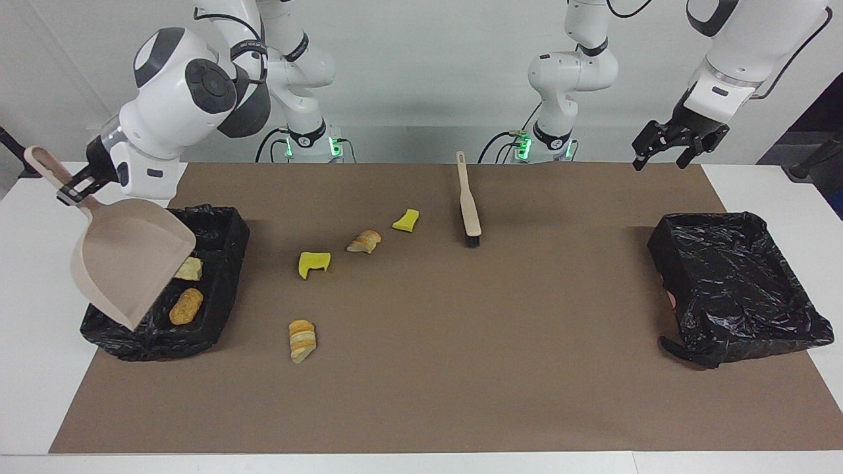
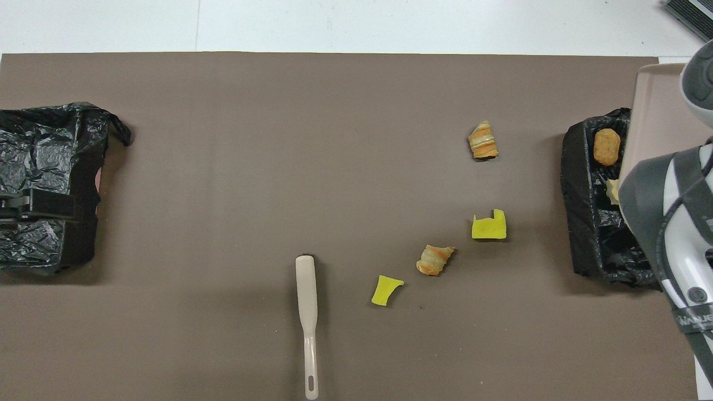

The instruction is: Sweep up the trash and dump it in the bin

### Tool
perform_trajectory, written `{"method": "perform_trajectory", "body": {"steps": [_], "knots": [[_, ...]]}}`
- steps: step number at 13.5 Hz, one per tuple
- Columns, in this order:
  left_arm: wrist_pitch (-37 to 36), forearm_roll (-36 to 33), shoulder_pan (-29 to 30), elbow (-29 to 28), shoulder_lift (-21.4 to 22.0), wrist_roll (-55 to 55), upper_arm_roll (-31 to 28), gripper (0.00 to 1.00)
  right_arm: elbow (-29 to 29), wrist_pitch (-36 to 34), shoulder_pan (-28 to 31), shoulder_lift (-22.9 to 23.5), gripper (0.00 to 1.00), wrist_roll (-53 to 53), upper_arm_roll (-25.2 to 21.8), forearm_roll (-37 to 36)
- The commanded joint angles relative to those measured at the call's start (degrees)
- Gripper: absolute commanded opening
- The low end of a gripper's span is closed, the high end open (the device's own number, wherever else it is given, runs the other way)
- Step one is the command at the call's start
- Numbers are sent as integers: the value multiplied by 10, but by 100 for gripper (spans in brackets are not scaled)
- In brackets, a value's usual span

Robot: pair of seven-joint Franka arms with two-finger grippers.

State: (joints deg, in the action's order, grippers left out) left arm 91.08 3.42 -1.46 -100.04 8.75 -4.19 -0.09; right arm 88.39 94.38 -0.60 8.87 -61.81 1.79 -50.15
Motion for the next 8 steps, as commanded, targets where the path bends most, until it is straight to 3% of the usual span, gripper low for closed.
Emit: {"method": "perform_trajectory", "body": {"steps": [1,5,8], "knots": [[-16,-9,3,17,-7,0,2,100,-12,-12,-6,4,0,93,3,93],[-17,-9,3,17,-7,0,2,100,-15,-11,-8,7,0,270,5,251],[-17,-9,3,17,-7,0,2,100,-28,-9,-63,43,0,432,5,299]]}}
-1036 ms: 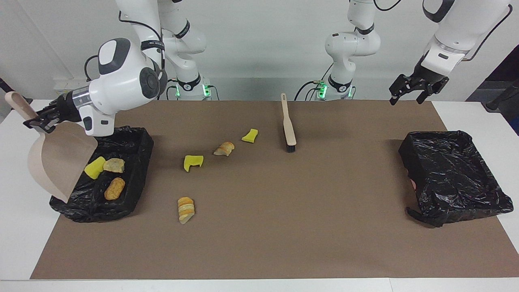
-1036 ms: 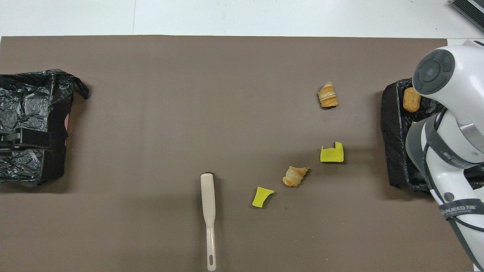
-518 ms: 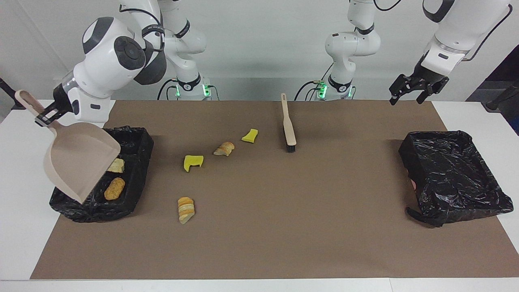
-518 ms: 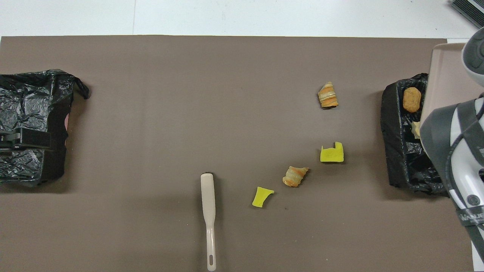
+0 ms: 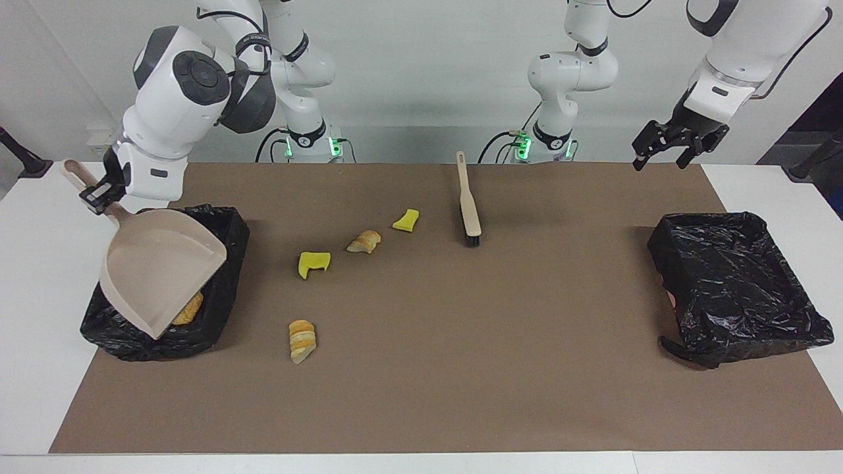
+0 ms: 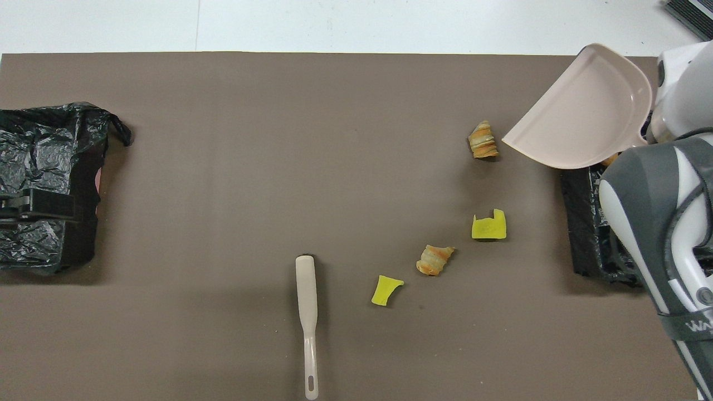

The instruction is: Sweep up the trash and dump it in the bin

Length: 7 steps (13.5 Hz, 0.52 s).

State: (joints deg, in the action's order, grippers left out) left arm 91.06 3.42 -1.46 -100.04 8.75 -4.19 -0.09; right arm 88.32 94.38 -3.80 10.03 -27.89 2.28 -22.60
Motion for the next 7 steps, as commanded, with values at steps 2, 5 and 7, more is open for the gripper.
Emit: {"method": "perform_trajectory", "body": {"steps": [2,5,7], "knots": [[-17,-9,3,17,-7,0,2,100,-67,-7,-66,72,0,184,0,68],[-17,-9,3,18,-7,0,2,100,-139,3,-110,134,0,297,0,127],[-17,-9,3,17,-7,0,2,100,-182,5,-144,175,0,379,0,131]]}}
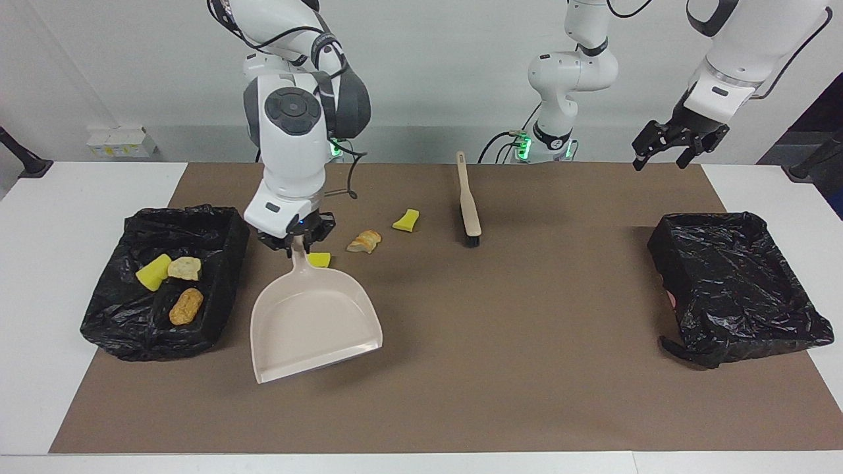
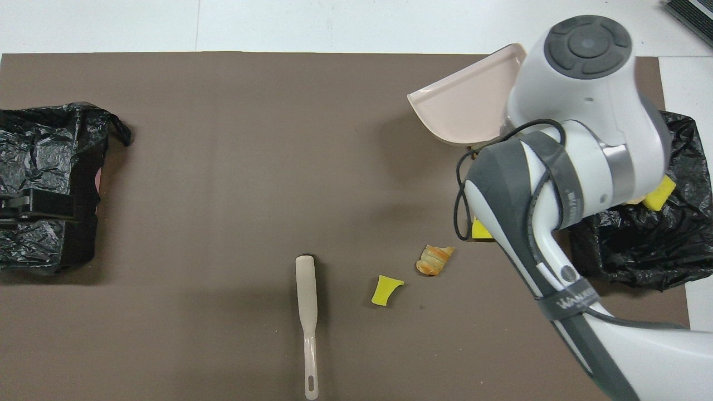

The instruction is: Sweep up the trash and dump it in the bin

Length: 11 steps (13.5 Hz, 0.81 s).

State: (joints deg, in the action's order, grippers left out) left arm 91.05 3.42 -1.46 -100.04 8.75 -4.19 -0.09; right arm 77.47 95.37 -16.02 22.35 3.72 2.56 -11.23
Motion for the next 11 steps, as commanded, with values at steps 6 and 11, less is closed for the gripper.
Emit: {"method": "perform_trajectory", "body": {"steps": [6,11], "knots": [[-17,-9,3,18,-7,0,2,100,-197,18,-88,171,0,218,26,45],[-17,-9,3,18,-7,0,2,100,-253,36,-147,232,0,301,29,80]]}}
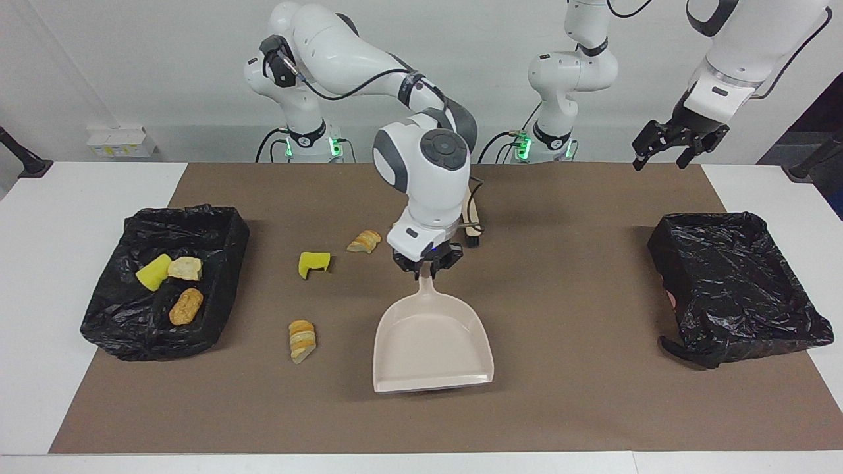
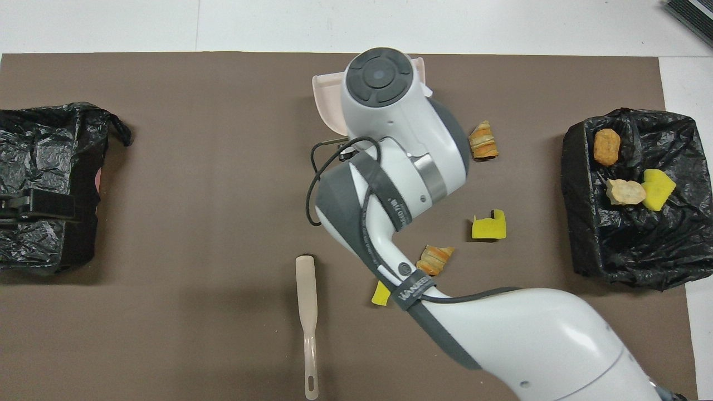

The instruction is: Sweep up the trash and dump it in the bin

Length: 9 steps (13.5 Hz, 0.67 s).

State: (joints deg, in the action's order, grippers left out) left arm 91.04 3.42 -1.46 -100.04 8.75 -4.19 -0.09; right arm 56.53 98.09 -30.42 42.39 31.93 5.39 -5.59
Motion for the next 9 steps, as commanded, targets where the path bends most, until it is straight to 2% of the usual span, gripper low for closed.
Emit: {"method": "perform_trajectory", "body": {"steps": [1,4,9], "knots": [[-17,-9,3,17,-7,0,2,100,-42,13,-7,38,0,24,1,33],[-17,-9,4,17,-7,0,2,100,-40,10,-19,44,0,33,1,38],[-16,-9,3,17,-7,0,2,100,-40,54,-32,70,0,54,5,38]]}}
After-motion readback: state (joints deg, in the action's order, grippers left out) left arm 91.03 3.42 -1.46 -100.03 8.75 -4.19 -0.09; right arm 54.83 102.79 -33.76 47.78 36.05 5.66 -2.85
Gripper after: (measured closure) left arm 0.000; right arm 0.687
